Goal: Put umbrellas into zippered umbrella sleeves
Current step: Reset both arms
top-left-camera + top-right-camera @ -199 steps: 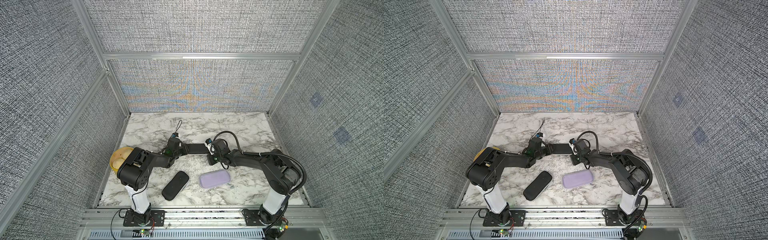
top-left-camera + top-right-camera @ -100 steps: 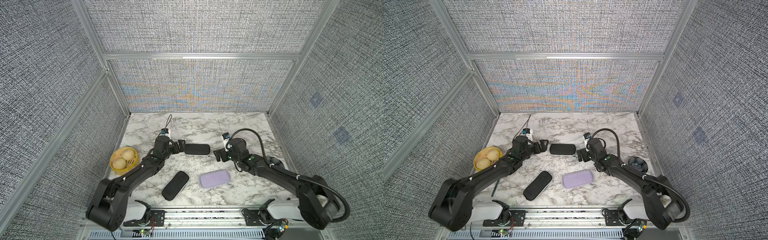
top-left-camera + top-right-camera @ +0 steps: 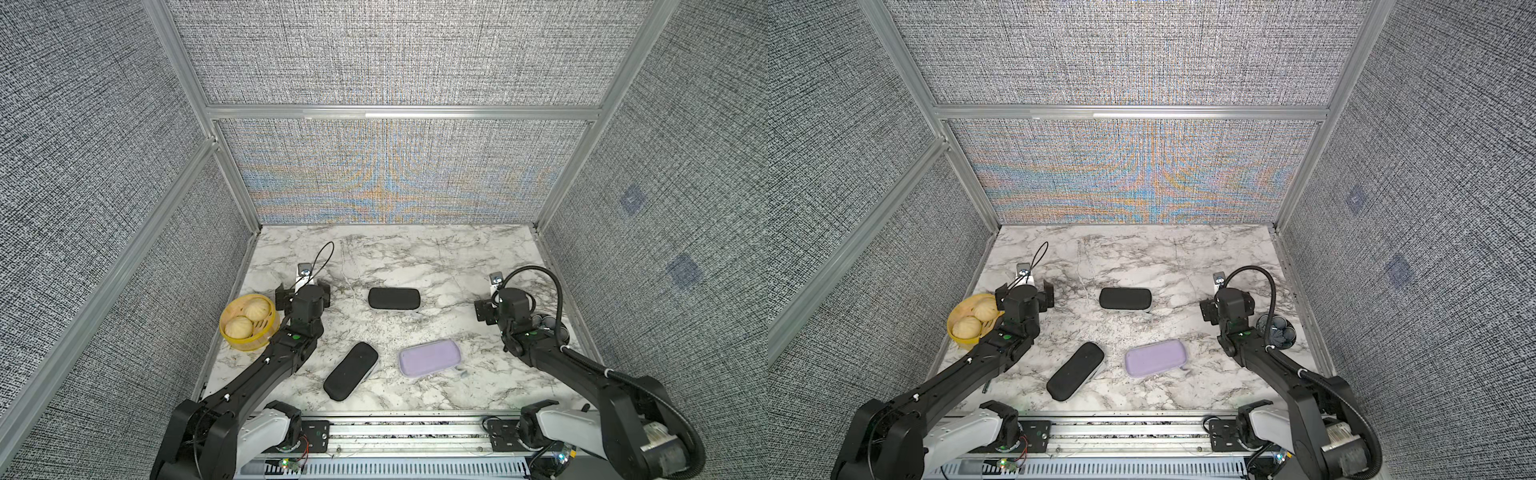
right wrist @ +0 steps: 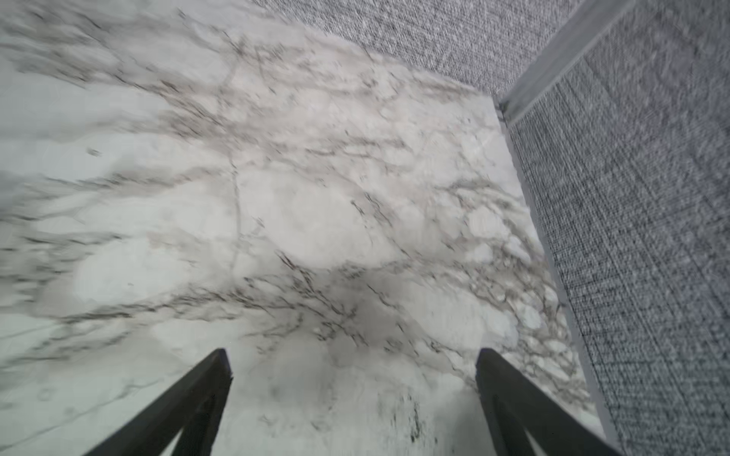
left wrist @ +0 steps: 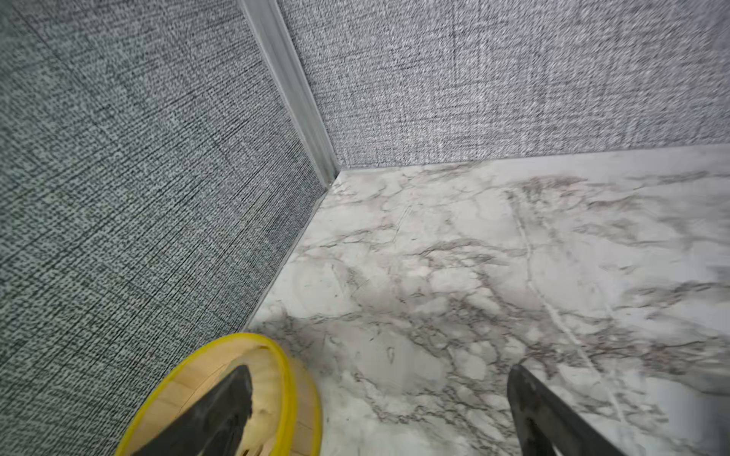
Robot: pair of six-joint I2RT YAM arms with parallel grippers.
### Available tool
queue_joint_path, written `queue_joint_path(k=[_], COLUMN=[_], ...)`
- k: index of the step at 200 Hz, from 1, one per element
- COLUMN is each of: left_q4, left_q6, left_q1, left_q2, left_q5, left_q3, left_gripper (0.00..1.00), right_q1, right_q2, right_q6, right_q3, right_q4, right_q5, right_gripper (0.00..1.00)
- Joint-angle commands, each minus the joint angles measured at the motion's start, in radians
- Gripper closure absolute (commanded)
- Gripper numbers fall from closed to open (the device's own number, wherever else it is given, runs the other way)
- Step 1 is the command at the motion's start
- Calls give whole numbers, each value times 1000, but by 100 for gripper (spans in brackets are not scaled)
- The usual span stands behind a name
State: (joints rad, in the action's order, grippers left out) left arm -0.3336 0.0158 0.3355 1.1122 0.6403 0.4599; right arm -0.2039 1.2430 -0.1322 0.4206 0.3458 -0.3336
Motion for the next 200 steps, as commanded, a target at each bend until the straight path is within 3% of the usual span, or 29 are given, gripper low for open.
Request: queue_joint_path(k=[1, 23, 39, 54, 88, 106, 126, 151, 200], left_q4=[-279, -343, -502, -325, -421, -658, -504, -615, -607], left_q6=[-7, 6, 0, 39, 26, 16, 45, 26, 30], left_q1=[-85, -134, -174, -189, -207, -228, -230, -228, -229], left_q2=[87, 293, 408, 383, 383, 451, 407, 440, 437], left_q5=[-118, -109, -163, -201, -282, -325, -318, -320, -321], left_q3=[-59, -9, -26, 33, -18, -96, -60, -88, -89], left_gripper=[3, 0, 2, 2, 2, 0, 0, 0, 0], right_q1=[66, 87, 115, 125, 148, 149, 148, 148, 149], right_q2=[72, 150, 201, 272, 297, 290, 288, 287, 287], right_q6=[77, 76, 91, 102, 114, 112, 112, 112, 108], right_q3=[-32, -32, -4, 2, -24, -28, -23, -22, -20], right_q4=[304, 389, 386, 432, 507, 501, 489, 488, 481], right_q5=[117, 156, 193, 200, 237, 236, 238, 237, 243], right_gripper=[1, 1, 1, 1, 1, 1, 1, 1, 1])
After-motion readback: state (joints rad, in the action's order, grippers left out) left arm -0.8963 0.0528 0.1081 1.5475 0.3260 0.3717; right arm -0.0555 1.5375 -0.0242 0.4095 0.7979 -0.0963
